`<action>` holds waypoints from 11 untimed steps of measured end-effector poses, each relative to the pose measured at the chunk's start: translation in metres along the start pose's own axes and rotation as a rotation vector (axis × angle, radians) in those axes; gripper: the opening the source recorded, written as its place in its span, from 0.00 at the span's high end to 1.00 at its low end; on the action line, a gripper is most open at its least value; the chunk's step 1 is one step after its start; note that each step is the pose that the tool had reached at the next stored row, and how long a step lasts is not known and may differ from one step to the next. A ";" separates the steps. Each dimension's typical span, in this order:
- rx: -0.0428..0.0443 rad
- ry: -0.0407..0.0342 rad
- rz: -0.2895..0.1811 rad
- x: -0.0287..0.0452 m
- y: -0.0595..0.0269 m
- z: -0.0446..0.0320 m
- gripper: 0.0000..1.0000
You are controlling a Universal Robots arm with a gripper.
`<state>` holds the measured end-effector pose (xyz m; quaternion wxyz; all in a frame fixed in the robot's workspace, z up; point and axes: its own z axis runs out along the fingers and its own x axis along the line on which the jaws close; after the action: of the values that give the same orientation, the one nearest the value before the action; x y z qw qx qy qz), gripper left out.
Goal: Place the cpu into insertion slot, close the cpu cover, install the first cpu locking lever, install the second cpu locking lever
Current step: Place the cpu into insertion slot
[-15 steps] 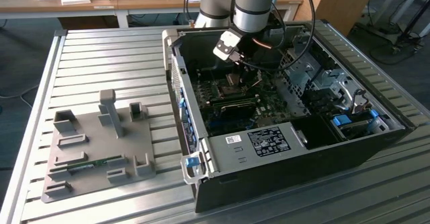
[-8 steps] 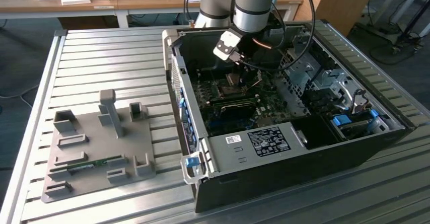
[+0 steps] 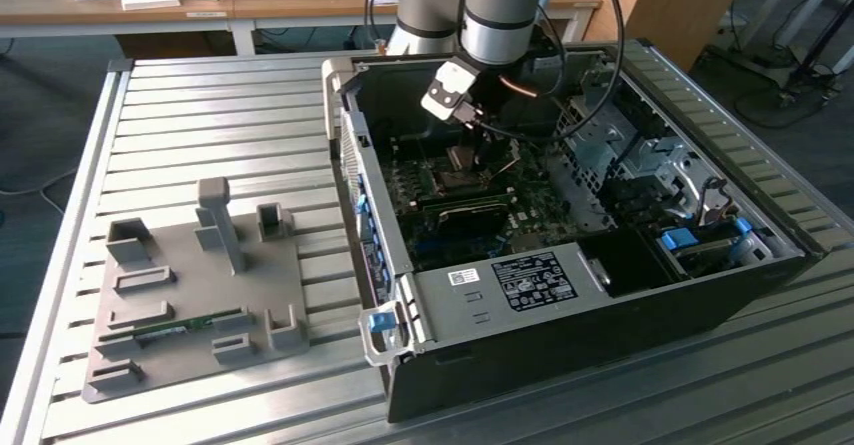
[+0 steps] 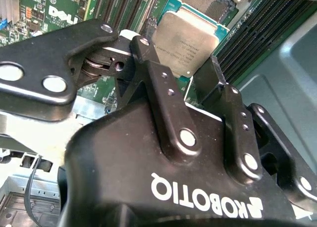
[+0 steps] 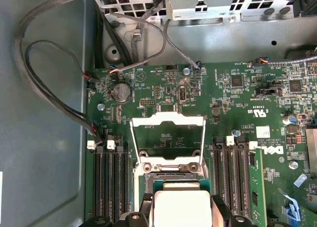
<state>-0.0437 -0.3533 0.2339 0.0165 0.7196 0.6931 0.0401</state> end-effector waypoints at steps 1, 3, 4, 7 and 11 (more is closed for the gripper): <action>0.0000 0.0001 0.000 0.0000 -0.0004 0.0001 0.46; 0.0000 0.0000 0.000 -0.0001 -0.0006 0.0010 0.46; 0.0000 0.0000 0.000 -0.0001 -0.0006 0.0016 0.46; 0.0002 -0.0003 0.000 -0.0001 -0.0007 0.0019 0.46; 0.0000 0.0002 0.000 0.0006 -0.0008 0.0023 0.46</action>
<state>-0.0443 -0.3526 0.2316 0.0164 0.7196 0.6930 0.0402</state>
